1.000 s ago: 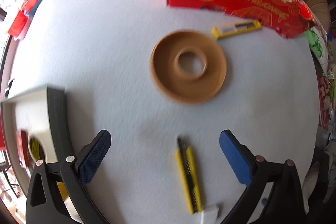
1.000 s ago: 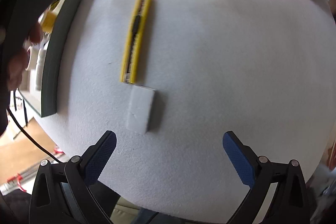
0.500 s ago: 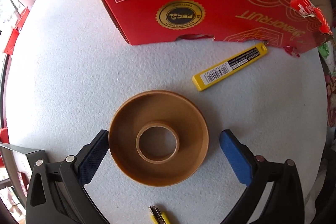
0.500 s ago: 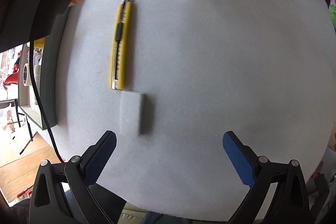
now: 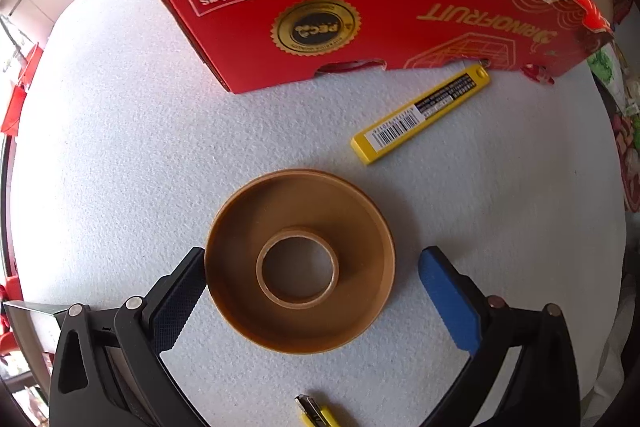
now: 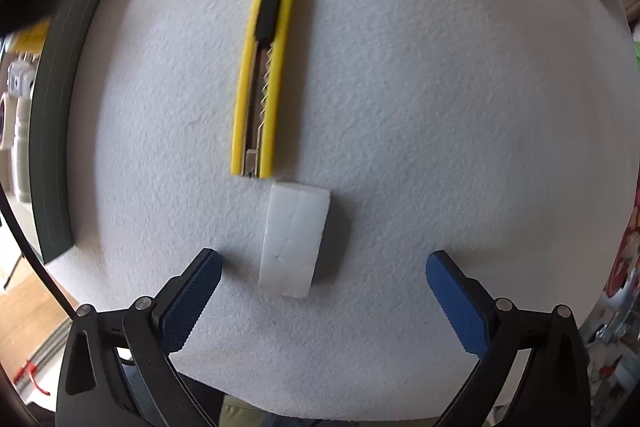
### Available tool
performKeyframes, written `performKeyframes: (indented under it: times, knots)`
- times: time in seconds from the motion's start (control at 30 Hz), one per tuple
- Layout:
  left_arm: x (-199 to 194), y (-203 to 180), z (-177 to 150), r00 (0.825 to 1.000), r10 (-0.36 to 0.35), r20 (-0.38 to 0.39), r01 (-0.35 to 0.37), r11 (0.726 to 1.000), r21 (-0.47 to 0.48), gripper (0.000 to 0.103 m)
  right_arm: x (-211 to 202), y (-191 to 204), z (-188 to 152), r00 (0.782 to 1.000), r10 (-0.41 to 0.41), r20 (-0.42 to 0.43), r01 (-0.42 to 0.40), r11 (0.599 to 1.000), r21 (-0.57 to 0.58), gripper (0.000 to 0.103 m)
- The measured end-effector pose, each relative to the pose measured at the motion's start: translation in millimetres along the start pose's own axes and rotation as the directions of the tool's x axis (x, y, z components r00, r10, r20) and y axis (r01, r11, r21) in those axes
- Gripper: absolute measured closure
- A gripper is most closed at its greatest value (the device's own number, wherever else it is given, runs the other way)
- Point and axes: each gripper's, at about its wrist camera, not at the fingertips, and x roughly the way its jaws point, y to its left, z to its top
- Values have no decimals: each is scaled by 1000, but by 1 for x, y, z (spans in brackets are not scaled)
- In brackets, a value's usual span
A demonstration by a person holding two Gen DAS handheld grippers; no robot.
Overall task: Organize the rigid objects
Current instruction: 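Grasp the orange ring holder with the left tool while the right tool grasps the white block, then carry the orange holder and white block over the white tray with both tools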
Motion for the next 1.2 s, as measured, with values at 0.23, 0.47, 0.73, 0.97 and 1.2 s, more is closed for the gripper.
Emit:
performKeyframes:
  times: [0.23, 0.47, 0.73, 0.97, 1.2]
  knots:
    - [-13, -16, -9, 1000, -15, -13, 16, 997, 69, 14, -14, 21, -16, 999, 34, 18, -33, 998, -45, 79]
    - [-29, -6, -39, 995, -94, -27, 94, 995, 11, 14, -22, -2, -35, 997, 75, 23, -76, 996, 37, 79]
    - [-70, 3, -103, 979, -204, 18, 204, 979, 3, 14, -21, -43, -70, 996, 91, 1, -90, 980, 177, 79]
    - [-104, 2, -146, 951, -306, 46, 304, 952, 42, 14, -18, -74, -65, 994, 112, -4, -108, 961, 256, 79]
    - [-136, 12, -187, 926, -374, 53, 366, 924, 112, 14, -38, -85, -57, 993, 113, 17, -113, 955, 274, 79]
